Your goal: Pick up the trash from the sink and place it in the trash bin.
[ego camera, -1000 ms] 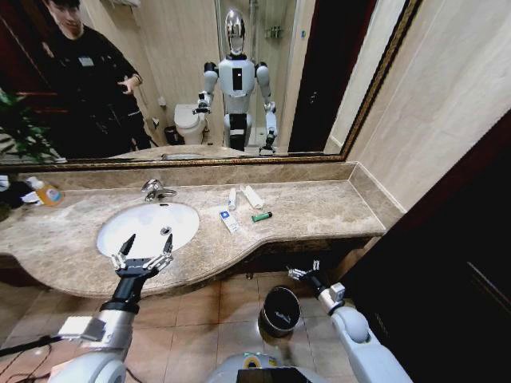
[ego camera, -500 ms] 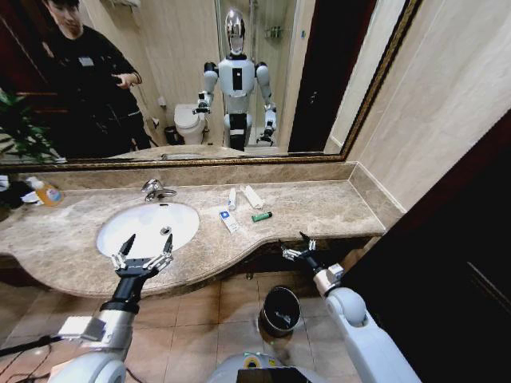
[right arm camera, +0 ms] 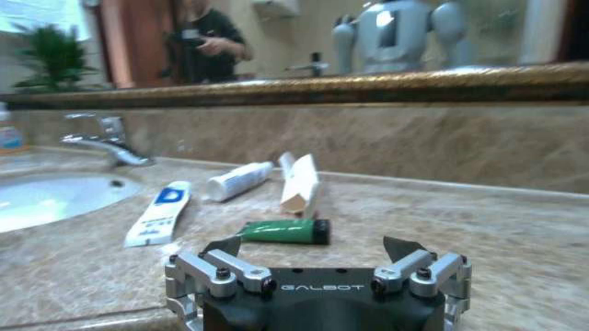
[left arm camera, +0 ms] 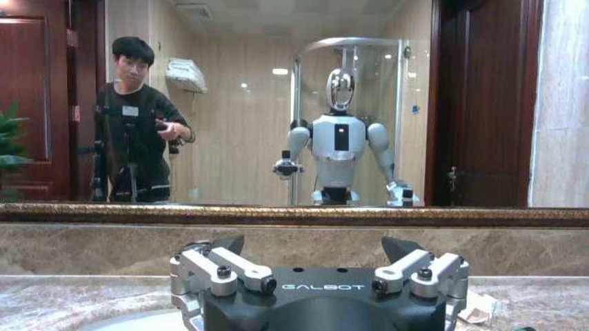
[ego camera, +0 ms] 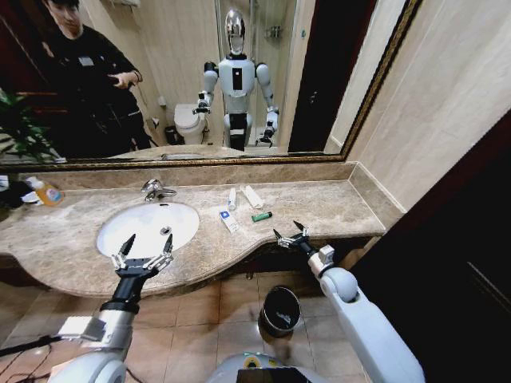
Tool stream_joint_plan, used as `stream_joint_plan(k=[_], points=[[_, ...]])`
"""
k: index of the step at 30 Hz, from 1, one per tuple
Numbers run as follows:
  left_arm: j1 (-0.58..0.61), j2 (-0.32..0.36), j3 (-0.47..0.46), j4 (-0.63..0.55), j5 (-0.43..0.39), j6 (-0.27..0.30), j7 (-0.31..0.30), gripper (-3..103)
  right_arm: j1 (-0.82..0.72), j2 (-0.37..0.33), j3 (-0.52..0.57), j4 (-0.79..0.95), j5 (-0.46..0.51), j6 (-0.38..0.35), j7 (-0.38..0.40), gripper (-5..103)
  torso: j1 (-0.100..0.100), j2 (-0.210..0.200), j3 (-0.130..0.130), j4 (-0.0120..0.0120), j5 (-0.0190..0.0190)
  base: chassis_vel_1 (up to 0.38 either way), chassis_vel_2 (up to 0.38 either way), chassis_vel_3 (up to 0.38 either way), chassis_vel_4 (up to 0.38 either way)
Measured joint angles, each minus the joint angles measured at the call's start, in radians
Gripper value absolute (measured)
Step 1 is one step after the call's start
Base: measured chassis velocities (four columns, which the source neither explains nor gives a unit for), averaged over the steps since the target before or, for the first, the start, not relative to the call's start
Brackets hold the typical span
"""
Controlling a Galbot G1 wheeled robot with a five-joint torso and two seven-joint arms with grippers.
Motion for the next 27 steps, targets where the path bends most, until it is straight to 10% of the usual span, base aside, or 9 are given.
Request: stream_joint_plan(k=[12,27], points=[[0.0,0.0,0.0,0.0,0.0,0.0,0.0,100,0.254,-0.013,0.023,-0.264,-0.02,-0.045,-0.486,100,0.0,0.0,0.0,-0.0001,0.0,0.0,0.0,0.0,0.0],[0.0,0.0,0.0,0.0,0.0,0.0,0.0,100,0.463,0.01,-0.023,-0.427,-0.102,-0.104,-0.754,100,0.0,0.0,0.0,-0.0001,-0.0002,0.0,0.0,0.0,0.0]])
